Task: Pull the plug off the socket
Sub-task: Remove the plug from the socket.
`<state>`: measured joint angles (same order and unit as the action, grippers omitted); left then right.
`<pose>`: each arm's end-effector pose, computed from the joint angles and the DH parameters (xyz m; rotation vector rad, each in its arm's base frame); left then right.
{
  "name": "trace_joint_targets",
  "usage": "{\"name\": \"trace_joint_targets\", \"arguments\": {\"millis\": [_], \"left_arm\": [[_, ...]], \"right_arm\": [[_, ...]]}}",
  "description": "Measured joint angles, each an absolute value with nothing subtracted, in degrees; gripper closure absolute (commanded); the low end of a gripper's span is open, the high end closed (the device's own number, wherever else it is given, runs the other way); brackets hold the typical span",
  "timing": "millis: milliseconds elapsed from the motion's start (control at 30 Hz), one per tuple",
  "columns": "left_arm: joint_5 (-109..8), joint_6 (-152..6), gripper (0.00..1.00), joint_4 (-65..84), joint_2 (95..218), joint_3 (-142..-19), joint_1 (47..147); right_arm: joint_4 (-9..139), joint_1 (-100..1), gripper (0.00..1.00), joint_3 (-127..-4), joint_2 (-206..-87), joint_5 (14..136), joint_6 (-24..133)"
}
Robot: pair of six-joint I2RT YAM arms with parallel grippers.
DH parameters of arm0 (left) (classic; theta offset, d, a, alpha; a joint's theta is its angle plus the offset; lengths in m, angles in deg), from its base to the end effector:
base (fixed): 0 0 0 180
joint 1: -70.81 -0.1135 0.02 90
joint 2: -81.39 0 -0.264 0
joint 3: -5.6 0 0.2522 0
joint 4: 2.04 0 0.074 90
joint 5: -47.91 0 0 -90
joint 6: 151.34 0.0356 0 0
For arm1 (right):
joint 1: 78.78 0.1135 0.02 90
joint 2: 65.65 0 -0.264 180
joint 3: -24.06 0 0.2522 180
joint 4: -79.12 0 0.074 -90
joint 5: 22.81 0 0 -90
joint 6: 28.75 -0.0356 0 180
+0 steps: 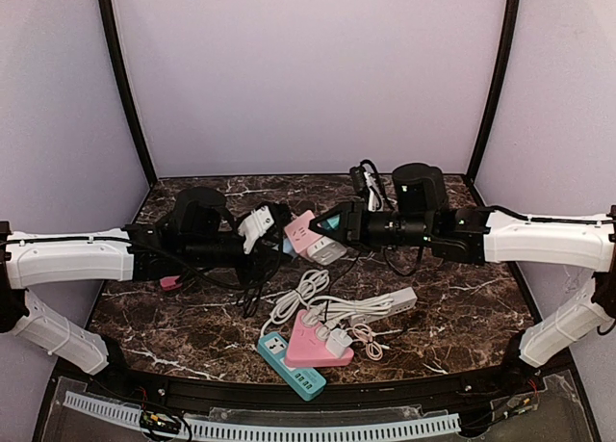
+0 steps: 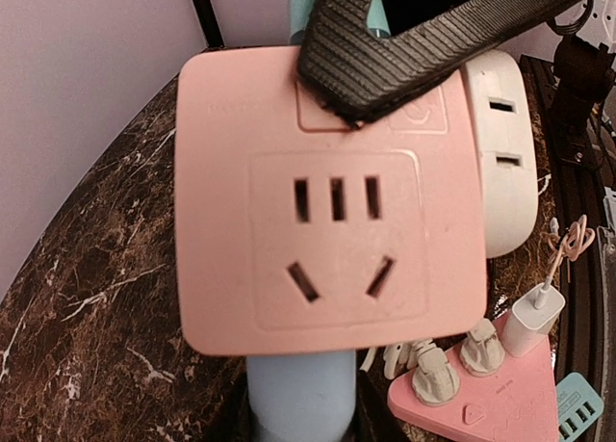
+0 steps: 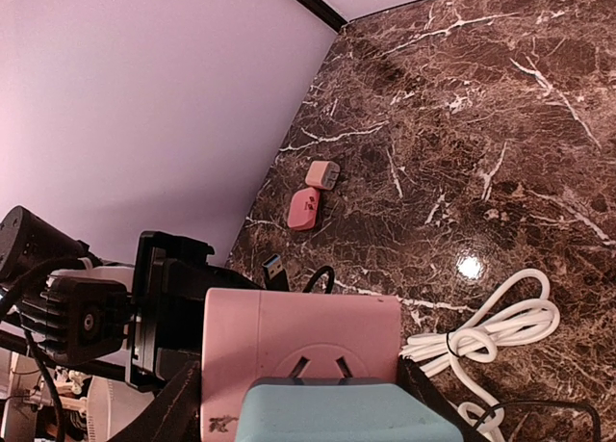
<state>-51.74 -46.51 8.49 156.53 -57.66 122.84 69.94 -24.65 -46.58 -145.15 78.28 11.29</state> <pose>0.1798 -0.2401 0.2752 1.1962 1.6069 -0.5870 0.1847 0.2671 0.3005 -0.2286 2.1332 1.3529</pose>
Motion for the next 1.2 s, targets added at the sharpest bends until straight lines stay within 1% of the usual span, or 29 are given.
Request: {"name": "trace_joint_targets", "arguments": {"millis": [333, 600, 900, 1200], "left_arm": [[-52.0, -45.9, 0.99, 8.7, 156.5, -57.7, 123.4], [-52.0, -46.1, 0.99, 8.7, 156.5, -57.8, 123.7], [-52.5, -48.0, 0.99, 8.4, 156.5, -57.7, 124.2], [-52.0, -49.9, 0.99, 8.4, 156.5, -57.7, 124.2]], "right_arm": [[69.2, -26.7, 1.0, -46.6, -144.9, 82.6, 11.3], [68.9, -27.0, 1.0, -46.4, -144.7, 83.3, 11.2], [74.6, -25.8, 1.0, -41.1, -142.2, 80.7, 7.9], [77.5, -24.0, 1.0, -39.5, -141.9, 76.4, 5.6]]}}
